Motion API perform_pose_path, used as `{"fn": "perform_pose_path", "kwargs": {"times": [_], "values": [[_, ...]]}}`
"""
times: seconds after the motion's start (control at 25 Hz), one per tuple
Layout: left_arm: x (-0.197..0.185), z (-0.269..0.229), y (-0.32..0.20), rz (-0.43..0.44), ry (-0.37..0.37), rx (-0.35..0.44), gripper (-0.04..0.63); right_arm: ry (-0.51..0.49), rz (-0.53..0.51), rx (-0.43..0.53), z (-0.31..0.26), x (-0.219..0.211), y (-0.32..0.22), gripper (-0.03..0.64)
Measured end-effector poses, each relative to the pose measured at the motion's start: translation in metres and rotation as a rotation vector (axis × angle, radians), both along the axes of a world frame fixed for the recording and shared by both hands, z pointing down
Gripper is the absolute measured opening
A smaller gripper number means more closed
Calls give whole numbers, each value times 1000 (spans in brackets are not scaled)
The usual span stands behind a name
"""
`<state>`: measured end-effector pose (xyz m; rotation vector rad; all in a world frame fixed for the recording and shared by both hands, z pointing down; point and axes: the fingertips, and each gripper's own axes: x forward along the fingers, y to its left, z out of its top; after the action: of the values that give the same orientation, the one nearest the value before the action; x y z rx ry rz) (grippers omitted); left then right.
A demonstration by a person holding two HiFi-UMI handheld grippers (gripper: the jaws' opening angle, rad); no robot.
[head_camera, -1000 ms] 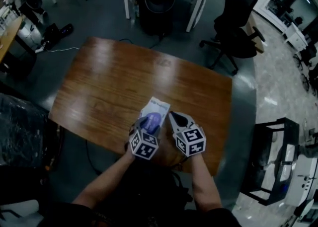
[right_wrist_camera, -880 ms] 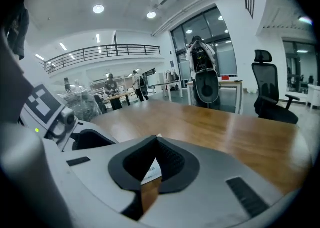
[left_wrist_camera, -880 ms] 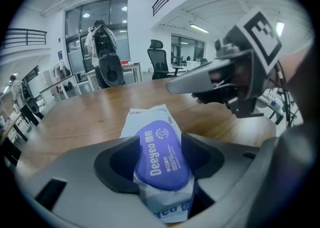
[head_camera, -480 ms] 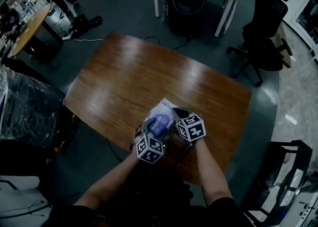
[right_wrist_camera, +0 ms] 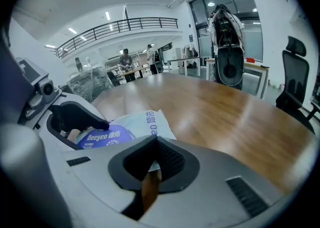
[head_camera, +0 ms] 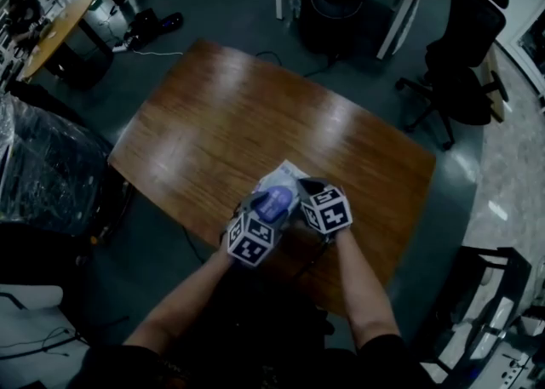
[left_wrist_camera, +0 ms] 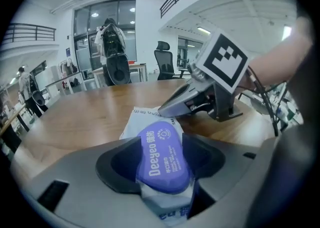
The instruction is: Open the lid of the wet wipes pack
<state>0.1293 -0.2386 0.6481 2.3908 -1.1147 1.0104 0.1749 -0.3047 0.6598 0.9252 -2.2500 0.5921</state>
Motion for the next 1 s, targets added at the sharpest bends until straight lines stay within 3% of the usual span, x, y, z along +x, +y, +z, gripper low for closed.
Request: {"fn": "perform_pose_path", "kwargs": {"times": [0.6,0.72,0.76,0.84,1.0], "values": [[-4,-5,-6,25,184,-204,262,28,-11,-11,2,1,1,11],[-16,-2,-12,-16,197,-245,261,32,-11,-18,4,1,1,11],[-23,-1,-16,-47,201,-261,9,32,-10,-20,5,1,1,11],[-33,-1,-19,-56,213,-279,6,35,-9,-20,5,1,1,11],[-22,-9,-14,53,94,-188,6,39,-4,-18,4,1,1,11]]}}
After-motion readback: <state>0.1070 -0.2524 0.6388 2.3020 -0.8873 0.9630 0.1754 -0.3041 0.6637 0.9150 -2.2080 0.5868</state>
